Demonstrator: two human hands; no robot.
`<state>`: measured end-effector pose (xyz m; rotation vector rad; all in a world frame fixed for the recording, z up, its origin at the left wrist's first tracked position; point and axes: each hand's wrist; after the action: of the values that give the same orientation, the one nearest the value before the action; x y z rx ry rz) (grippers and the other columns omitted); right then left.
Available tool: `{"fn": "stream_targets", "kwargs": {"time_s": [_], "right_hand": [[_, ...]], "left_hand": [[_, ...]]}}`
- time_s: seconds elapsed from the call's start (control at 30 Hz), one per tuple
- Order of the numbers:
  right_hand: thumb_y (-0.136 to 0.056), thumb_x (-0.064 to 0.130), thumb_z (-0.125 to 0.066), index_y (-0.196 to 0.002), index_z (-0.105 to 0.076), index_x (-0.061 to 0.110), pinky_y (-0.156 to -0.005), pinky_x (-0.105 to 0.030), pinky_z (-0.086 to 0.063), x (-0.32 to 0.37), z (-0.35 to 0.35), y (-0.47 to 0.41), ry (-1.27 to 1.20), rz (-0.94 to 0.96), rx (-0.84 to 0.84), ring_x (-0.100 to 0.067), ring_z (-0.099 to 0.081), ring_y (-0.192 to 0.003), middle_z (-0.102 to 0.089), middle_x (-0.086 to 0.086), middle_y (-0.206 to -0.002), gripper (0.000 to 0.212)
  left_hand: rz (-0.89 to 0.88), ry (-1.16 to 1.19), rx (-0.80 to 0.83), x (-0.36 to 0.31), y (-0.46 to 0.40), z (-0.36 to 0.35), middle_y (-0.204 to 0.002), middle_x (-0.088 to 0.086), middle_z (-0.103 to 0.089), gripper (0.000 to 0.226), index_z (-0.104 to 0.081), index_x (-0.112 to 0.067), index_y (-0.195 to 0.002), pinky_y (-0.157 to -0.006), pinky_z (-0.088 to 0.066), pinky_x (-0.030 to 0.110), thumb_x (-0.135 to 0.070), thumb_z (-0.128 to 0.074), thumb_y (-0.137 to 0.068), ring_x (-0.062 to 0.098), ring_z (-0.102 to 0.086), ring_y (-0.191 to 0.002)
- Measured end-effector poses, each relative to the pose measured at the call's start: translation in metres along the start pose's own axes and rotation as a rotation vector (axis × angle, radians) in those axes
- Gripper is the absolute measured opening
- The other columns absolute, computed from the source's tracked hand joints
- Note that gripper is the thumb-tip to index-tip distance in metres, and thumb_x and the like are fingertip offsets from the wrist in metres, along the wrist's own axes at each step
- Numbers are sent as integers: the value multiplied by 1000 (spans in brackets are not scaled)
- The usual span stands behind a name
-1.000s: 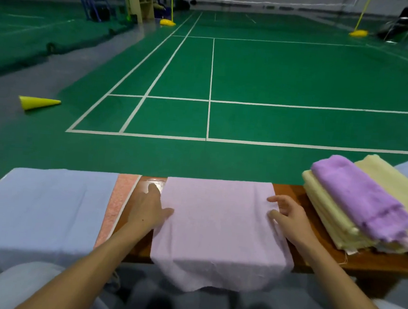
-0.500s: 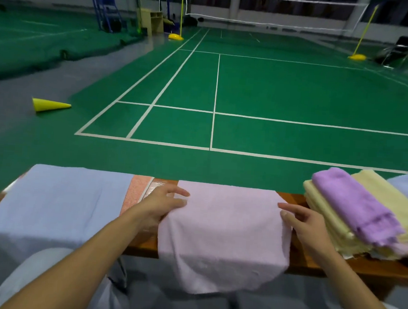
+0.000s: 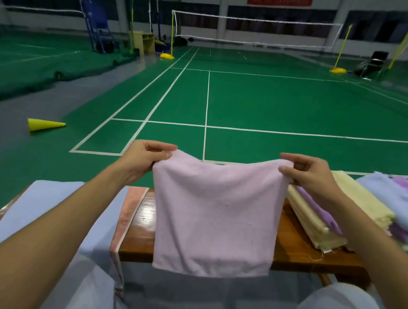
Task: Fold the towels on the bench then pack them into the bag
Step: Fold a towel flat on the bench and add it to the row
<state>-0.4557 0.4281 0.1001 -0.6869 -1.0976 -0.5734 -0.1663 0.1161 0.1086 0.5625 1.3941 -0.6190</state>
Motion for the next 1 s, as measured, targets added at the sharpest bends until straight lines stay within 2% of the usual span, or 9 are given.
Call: {"fn": "stream_targets", "kwargs": {"time_s": [0.07,0.27,0.4,0.5,0.67,0.73,0.87,0.93,1.0], "right_hand": [[-90,9,-80,-123,-75,13,-90,-53,-60,12,6,-7,5,18,-8,-20,-62,-87,-70,-34,-106,34],[-86,2,-81,-126,-72,4,-74,-25,-63,43,18,-25,16,58,-30,-16,-66,-86,-74,-15,-104,41],[-84,-2,-81,-132,-67,-1,-87,-29,-62,62,24,-39,5,-5,50,-17,-68,-94,-74,-14,-114,50],[-82,3,-86,-130,-68,-3,-88,-38,-63,69,29,-46,205,19,28,-18,-66,-89,-73,-17,-110,51],[-80,16,-88,-88,-76,-1,-54,-31,-52,71,25,-48,599,180,-21,-12,-54,-59,-64,-6,-70,22],[-77,24,-90,-78,-69,14,-55,-30,-39,70,24,-45,693,204,-108,-19,-53,-61,-61,-4,-69,23],[-73,32,-93,-70,-62,22,-63,-35,-37,60,26,-40,645,203,-156,-28,-53,-73,-61,-6,-72,33],[-76,28,-93,-71,-61,19,-64,-37,-43,60,28,-32,470,155,-118,-28,-57,-73,-65,-5,-75,34],[-83,22,-88,-78,-59,12,-69,-38,-52,63,29,-19,233,92,-67,-24,-59,-74,-65,-6,-81,32]], "left_hand": [[-73,-53,-53,-9,-2,1,-107,7,-80,25,-82,-14,-104,-81,-58,28,4,-76,-89,14,-72,-91],[-163,42,-129,-44,-8,1,-103,10,-79,29,-78,-7,-114,-77,-59,21,0,-80,-86,13,-72,-85],[-232,-68,-174,-63,-17,3,-79,-2,-77,35,-75,-5,-116,-74,-58,16,2,-82,-83,8,-70,-72],[-299,-235,-184,-73,-21,8,-88,11,-73,37,-77,-10,-113,-83,-60,25,-1,-87,-79,17,-65,-77],[-465,-677,-332,-82,-21,3,-85,8,-74,31,-81,-13,-107,-76,-50,29,-14,-91,-77,19,-66,-75],[-494,-724,-385,-82,-21,1,-84,9,-74,24,-82,-14,-101,-76,-51,32,-17,-90,-78,25,-67,-78],[-524,-701,-360,-77,-18,-1,-91,8,-66,12,-76,-14,-95,-67,-46,29,-21,-83,-88,17,-57,-72],[-481,-530,-291,-73,-10,-4,-87,2,-62,9,-69,-11,-96,-69,-48,24,-16,-76,-94,18,-57,-77],[-417,-337,-220,-70,-1,-3,-87,3,-67,8,-65,-16,-95,-78,-56,34,-13,-72,-97,19,-62,-82]]}}
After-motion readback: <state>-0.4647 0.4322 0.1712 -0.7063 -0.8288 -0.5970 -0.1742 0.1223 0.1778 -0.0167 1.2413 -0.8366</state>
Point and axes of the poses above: each hand's wrist, its own y-axis away from the middle knuckle, its own z-axis out of the back of the hand, x = y × z
